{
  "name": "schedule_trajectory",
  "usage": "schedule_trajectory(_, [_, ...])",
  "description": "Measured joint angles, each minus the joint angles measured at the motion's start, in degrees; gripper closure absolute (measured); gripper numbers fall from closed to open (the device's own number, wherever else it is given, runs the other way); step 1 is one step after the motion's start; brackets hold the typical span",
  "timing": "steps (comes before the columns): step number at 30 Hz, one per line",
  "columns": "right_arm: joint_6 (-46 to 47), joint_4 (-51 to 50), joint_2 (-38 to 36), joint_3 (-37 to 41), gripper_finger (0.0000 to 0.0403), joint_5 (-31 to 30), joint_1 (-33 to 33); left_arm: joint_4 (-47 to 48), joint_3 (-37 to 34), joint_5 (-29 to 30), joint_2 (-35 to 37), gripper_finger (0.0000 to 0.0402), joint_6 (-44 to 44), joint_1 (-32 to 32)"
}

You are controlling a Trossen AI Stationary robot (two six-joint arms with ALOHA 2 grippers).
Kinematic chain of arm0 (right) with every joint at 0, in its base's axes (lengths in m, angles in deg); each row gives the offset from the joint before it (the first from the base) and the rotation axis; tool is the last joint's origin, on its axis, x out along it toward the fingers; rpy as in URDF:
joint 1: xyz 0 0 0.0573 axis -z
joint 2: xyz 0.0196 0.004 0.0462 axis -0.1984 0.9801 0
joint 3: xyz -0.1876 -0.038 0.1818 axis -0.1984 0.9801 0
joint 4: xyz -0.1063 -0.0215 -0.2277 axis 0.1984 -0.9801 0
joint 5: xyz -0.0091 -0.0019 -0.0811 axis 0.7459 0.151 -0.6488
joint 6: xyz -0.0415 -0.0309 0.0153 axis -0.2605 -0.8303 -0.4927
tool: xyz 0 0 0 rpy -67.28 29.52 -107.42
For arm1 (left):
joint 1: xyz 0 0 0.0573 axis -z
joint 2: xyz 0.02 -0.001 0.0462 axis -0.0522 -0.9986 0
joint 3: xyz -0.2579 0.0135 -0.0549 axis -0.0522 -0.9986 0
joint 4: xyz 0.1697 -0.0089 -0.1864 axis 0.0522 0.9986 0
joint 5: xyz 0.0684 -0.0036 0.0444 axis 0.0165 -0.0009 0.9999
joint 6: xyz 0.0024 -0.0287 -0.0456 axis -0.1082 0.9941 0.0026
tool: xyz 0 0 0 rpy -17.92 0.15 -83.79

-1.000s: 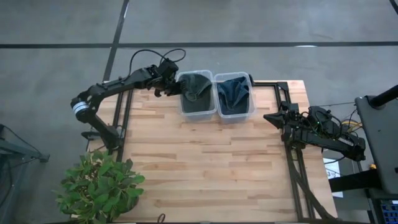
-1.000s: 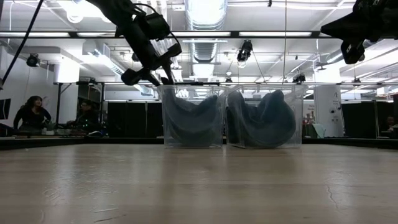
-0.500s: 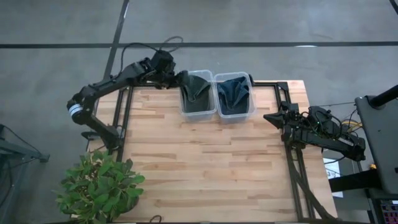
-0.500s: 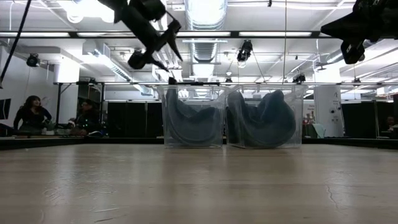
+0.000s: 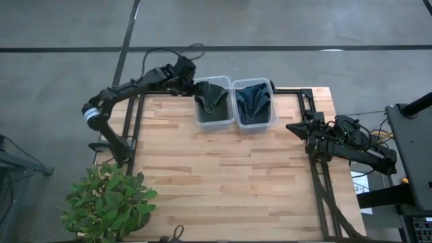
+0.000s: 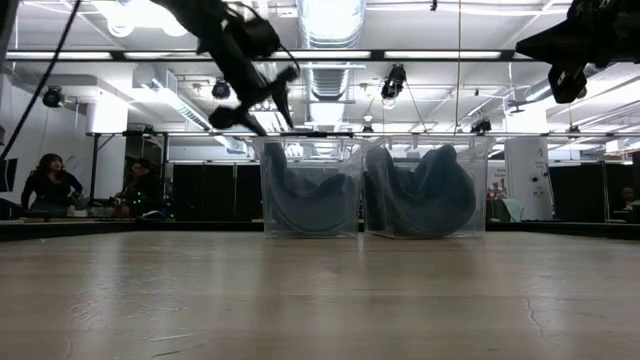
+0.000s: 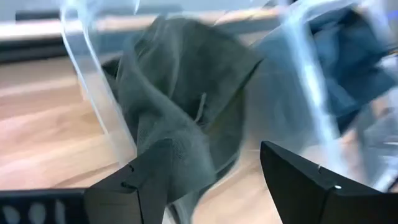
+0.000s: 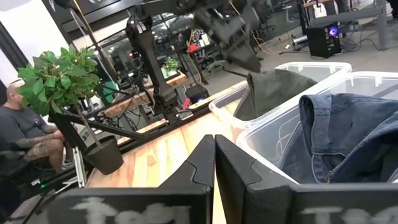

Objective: Pick & Place hat
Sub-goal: Put the black cap into the left transparent bin, then return to Home Position

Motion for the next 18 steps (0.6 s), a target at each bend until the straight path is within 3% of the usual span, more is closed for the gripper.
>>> schedule_trajectory(10, [0.9,0.0,0.0,0.0,0.0394,0.0,0.0,-0.1,0.6,-5.3,-5.5,0.0165,0.4,-0.2])
schedule_trajectory(18, [1.5,0.0,0.0,0.0,0.0394,0.0,0.0,0.7,5.0,-5.8,1.6,0.0165,-1.4,0.0])
